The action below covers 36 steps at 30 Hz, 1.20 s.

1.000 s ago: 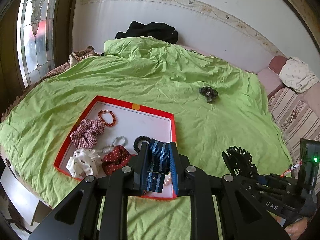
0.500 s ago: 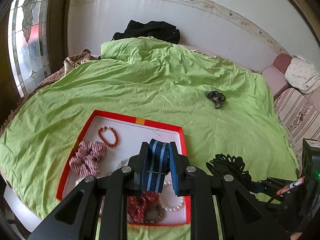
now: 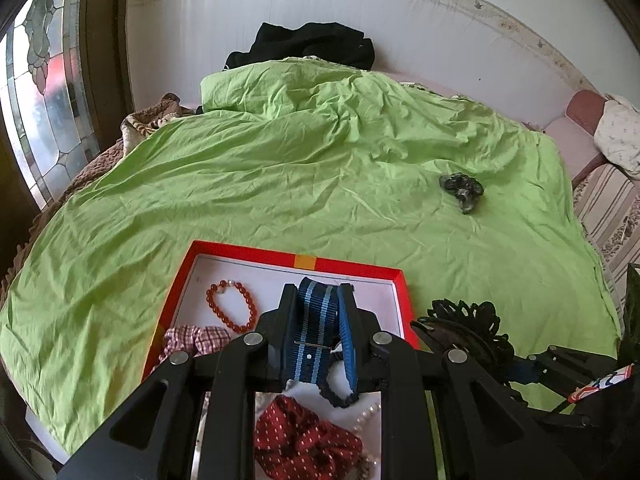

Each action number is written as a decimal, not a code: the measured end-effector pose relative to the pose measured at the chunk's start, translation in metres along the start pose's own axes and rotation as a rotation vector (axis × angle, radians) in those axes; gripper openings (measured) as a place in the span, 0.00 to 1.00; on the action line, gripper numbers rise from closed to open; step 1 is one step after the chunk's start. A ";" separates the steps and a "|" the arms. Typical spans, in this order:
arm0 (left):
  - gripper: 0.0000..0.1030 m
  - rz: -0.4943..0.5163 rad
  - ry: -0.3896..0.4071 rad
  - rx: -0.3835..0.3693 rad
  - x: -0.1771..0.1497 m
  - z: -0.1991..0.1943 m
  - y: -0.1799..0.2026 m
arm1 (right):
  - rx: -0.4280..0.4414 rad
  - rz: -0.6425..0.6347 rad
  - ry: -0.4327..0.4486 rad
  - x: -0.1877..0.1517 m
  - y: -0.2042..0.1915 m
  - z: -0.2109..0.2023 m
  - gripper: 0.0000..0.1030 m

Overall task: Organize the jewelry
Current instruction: 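Carry the blue strap and black claw clip over the box, then lower the blue strap and claw clip into the box with both tools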

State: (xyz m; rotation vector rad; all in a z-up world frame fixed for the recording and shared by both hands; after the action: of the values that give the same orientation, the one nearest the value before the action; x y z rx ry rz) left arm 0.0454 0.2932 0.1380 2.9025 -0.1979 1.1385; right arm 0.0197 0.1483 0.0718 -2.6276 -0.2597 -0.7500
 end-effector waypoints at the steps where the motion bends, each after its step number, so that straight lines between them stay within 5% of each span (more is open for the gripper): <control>1: 0.18 0.002 -0.004 0.001 0.002 0.003 -0.001 | -0.001 0.003 0.001 0.002 0.001 0.003 0.29; 36: 0.18 -0.095 -0.134 -0.096 -0.016 0.097 -0.023 | -0.082 0.006 -0.028 0.034 0.015 0.090 0.29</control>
State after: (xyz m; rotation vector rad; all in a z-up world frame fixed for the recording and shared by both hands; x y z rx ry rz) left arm 0.1020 0.3115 0.0568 2.8706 -0.1123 0.8955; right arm 0.0946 0.1747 0.0151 -2.7164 -0.2328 -0.7371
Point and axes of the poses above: each gripper's, at about its wrist camera, not at the fingertips, and z roughly the way its jaws point, y to its right, x to its top, the point moved 6 cm from there along z, roughly the way its jaws point, and after that the axes turned 15 degrees about z, right-handed, at the moved point
